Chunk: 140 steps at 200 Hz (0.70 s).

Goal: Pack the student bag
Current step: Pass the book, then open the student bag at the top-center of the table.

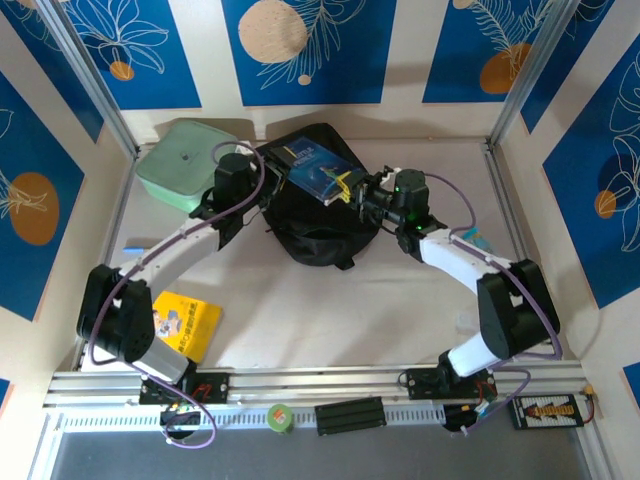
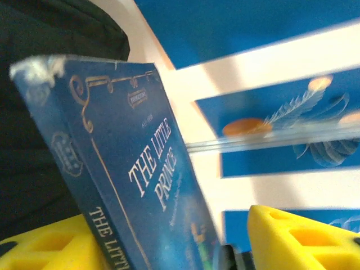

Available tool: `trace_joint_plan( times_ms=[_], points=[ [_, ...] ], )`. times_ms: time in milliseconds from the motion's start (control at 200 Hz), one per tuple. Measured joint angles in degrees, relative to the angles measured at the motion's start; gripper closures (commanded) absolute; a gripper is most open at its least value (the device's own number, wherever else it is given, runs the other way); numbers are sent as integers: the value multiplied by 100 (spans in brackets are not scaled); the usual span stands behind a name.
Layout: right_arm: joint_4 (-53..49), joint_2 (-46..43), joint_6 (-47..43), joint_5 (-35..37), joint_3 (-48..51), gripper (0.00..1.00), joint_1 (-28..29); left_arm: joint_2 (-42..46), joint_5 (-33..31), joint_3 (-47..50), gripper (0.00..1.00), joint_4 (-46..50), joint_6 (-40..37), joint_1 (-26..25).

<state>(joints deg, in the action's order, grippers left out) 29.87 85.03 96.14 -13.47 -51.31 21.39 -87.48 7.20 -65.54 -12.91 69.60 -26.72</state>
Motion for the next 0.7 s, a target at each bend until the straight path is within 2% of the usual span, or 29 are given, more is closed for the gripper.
trace_joint_plan(
  times_ms=[55, 335, 530, 700],
  points=[
    [-402, -232, -205, -15, 0, 92, -103, 17, 149, -234, 19, 527, -518, -20],
    [-2293, -1340, -1263, -39, 175, 91, -857, 20, 483, -994, 3, 2564, -3117, -398],
    [-3598, -2098, -2024, 22, 245, 91, -1499, -210, 682, -1493, 4, 3659, -5104, -802],
    [-4406, -2610, -2479, 46, 302, 91, -2107, -826, 776, -2343, 8, 4723, -6907, -1261]
  ],
)
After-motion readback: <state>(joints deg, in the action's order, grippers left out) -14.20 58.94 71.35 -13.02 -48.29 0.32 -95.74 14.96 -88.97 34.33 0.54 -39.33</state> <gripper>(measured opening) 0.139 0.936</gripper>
